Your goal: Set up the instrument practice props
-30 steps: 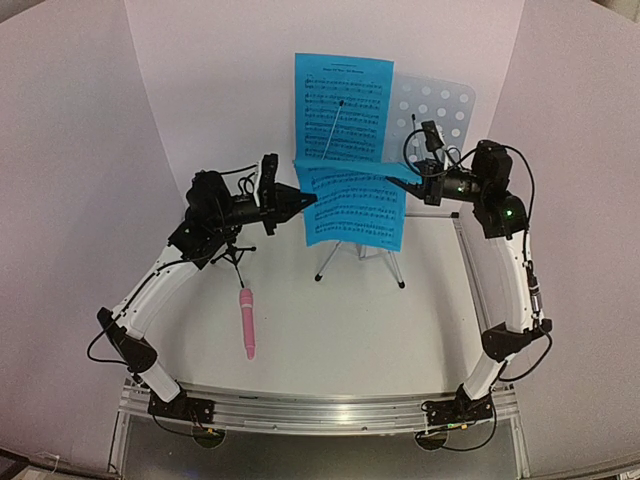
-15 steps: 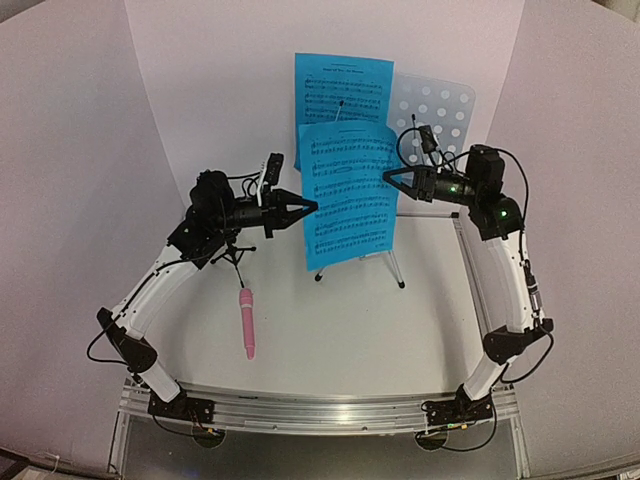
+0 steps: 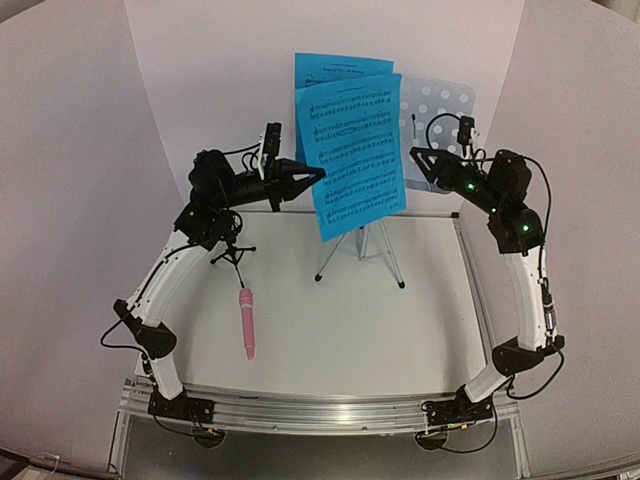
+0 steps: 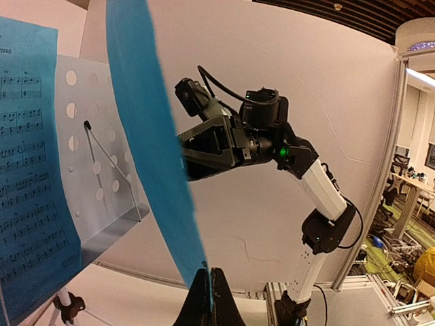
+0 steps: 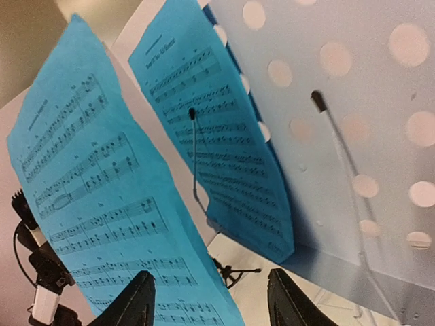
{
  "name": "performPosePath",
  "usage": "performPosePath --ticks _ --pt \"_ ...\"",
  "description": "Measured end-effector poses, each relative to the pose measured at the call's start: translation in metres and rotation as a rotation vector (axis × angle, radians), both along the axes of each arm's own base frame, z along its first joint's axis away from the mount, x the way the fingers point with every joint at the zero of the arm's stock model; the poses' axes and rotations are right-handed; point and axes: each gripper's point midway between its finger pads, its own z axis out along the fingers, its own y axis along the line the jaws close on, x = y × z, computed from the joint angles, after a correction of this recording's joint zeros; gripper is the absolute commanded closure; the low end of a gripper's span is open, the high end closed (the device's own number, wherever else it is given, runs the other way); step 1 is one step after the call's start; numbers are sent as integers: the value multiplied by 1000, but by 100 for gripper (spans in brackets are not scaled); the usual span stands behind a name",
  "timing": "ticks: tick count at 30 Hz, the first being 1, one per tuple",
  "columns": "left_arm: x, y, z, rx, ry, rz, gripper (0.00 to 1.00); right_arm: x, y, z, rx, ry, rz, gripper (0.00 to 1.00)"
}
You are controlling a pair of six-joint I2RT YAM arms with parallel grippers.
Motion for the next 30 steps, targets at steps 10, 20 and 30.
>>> performPosePath --ticks 10,20,30 --pt "35 -22 4 -67 -68 43 100 32 -33 -2 -104 -74 -255 45" --pt "65 -29 6 -155 -66 134 100 77 -24 -29 -164 -47 -285 56" --pt "68 -27 12 -189 -131 169 100 80 -25 -31 -182 -52 -299 76"
